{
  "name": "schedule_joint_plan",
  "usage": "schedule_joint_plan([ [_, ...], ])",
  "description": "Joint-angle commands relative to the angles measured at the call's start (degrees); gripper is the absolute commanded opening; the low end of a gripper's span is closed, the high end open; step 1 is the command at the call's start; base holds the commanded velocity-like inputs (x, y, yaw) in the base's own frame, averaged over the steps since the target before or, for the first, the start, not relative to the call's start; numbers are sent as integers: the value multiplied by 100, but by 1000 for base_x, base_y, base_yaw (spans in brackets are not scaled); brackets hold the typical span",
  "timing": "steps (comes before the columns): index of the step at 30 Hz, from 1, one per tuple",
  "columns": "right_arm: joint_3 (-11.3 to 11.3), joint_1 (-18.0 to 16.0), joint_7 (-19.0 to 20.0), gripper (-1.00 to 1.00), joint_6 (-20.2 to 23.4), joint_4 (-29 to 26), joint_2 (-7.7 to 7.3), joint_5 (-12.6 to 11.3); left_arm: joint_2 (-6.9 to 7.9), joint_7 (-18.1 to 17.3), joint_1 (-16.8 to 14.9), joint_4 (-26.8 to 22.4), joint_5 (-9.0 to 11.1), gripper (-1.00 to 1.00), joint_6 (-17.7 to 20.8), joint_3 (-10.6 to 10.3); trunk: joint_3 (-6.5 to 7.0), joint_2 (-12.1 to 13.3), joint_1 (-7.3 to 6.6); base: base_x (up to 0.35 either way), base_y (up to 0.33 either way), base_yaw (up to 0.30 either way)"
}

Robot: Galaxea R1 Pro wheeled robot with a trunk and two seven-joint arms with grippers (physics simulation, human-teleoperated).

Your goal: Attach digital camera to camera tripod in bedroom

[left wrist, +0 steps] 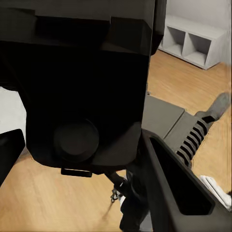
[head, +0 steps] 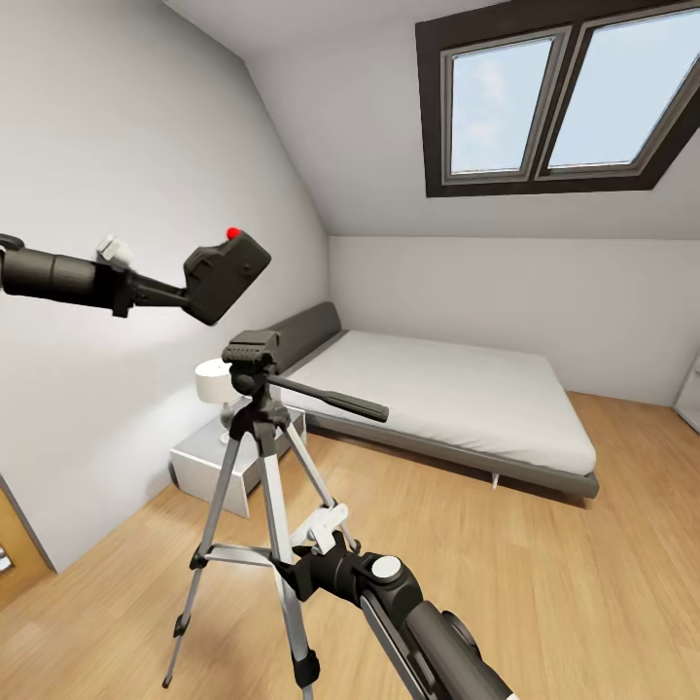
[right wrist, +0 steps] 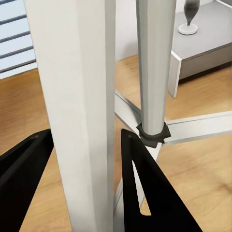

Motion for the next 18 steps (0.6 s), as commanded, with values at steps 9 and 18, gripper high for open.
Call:
schedule_joint_plan([
  [9, 2, -5, 0, -100, 41, -7, 1, -65, 396, -574, -44, -168, -443, -100, 5, -16, -7, -5, 0, 0, 0, 0],
  [18, 2, -5, -2, -100, 41, -7, 1, -66, 700, -665, -151, -417, -490, -100, 29, -33, -7, -5, 0, 0, 0, 0],
])
